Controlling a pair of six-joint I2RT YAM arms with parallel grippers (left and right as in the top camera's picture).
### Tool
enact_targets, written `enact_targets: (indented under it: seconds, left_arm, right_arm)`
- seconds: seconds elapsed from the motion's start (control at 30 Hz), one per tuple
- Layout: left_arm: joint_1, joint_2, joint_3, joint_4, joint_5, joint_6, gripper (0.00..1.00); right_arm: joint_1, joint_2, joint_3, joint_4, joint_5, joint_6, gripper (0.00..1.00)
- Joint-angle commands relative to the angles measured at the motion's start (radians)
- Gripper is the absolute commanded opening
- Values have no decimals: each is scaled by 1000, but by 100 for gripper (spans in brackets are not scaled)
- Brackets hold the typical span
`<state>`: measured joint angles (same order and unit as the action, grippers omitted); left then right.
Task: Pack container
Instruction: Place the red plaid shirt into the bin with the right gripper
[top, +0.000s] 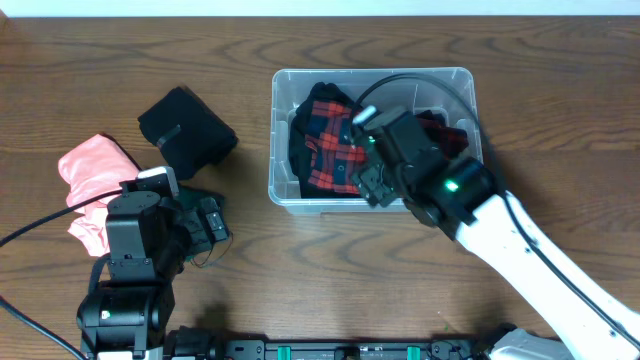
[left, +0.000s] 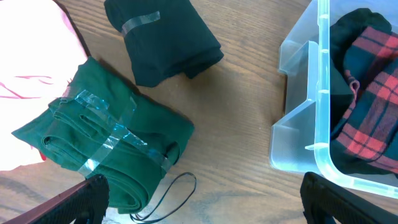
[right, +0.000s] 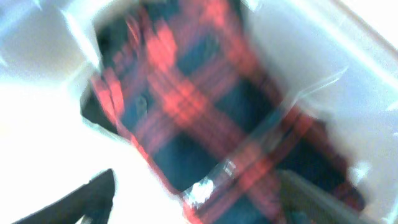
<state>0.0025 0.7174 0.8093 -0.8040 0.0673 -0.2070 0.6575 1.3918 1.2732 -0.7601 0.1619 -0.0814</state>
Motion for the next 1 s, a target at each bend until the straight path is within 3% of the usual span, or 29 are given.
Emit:
enact_targets:
  seconds: [0.0, 0.1, 0.23, 0.37, 0.47, 0.6, 0.83, 0.97]
  left_arm:
    - [1, 0, 14, 1, -9, -5, 98]
    - [1, 0, 14, 1, -9, -5, 98]
    - [1, 0, 14, 1, -9, -5, 98]
    - [1, 0, 14, 1, -9, -5, 98]
    - [1, 0, 14, 1, -9, -5, 98]
    - [1, 0, 14, 2, -9, -5, 98]
    - [1, 0, 14, 1, -9, -5, 98]
    - [1, 0, 14, 1, -9, -5, 98]
  right_arm:
    - [-21, -21, 30, 59, 6, -27, 48]
    - [-66, 40, 30, 79, 6, 11, 39]
    - [-121, 178, 23, 52, -19, 48, 38]
    - [-142, 342, 22, -73, -106, 73, 28]
    - [-140, 467, 21, -179, -111, 134, 28]
    - [-137, 566, 21, -190, -115, 134, 26]
    - [-135, 532, 39, -152, -118, 121, 27]
    - [-126, 396, 53, -143, -117, 83, 31]
